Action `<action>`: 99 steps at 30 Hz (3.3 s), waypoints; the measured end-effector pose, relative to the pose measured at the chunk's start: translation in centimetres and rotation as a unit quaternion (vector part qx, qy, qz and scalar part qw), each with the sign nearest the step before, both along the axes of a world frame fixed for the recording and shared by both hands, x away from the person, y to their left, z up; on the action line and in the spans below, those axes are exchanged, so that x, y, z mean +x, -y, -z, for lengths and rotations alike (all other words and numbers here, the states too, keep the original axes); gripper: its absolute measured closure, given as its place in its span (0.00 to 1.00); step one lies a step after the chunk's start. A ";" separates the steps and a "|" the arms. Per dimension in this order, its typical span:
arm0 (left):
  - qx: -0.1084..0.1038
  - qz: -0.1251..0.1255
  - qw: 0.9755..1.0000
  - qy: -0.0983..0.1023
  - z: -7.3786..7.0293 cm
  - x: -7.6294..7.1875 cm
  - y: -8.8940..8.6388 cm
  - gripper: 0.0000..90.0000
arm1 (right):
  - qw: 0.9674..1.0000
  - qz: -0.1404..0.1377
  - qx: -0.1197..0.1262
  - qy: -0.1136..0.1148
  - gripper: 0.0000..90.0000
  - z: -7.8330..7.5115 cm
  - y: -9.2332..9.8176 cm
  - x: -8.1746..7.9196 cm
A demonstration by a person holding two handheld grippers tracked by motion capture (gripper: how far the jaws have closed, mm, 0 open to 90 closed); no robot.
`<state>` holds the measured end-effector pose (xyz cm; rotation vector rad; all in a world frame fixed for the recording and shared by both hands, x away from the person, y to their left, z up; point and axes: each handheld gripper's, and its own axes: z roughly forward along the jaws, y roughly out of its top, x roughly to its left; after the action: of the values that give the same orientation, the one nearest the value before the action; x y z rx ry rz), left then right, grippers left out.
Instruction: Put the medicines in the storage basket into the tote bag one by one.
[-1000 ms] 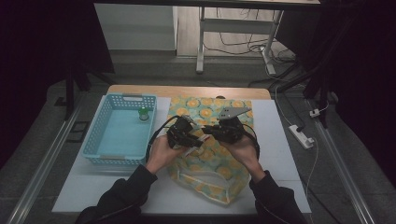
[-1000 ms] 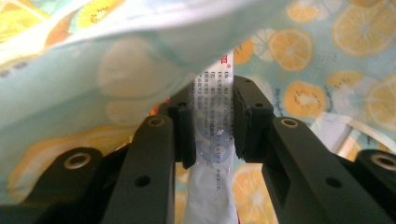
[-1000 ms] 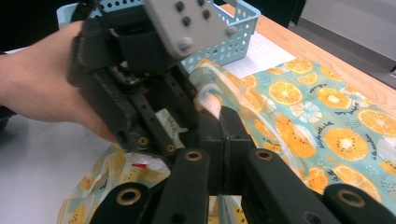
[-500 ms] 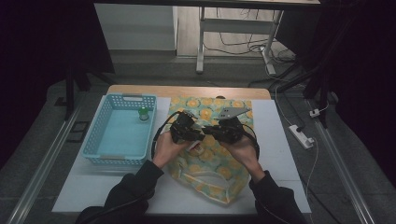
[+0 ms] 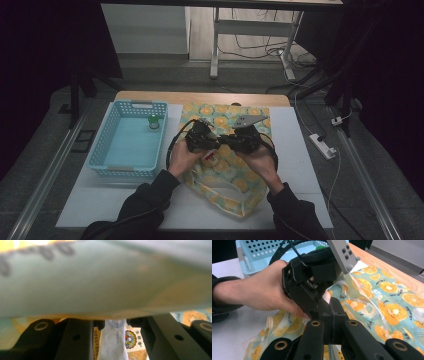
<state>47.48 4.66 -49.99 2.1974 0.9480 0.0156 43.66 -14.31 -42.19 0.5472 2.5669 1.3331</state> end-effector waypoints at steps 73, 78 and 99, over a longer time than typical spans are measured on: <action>-0.008 -0.046 0.997 0.069 -6.2 -4.2 -12.5 0.00 | 1.000 0.008 0.001 0.001 1.00 0.1 0.6 0.3; -0.008 -0.083 0.993 0.080 -6.2 -4.2 -14.0 0.01 | 1.000 0.008 0.001 0.001 1.00 0.1 0.6 0.3; -0.013 -0.176 0.982 0.064 -5.4 -2.5 -19.4 0.02 | 1.000 0.009 -0.004 -0.002 1.00 0.4 0.4 0.4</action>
<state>44.93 24.08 -44.57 1.9525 1.2431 0.3046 44.09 -14.70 -42.54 0.5702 2.5648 1.3162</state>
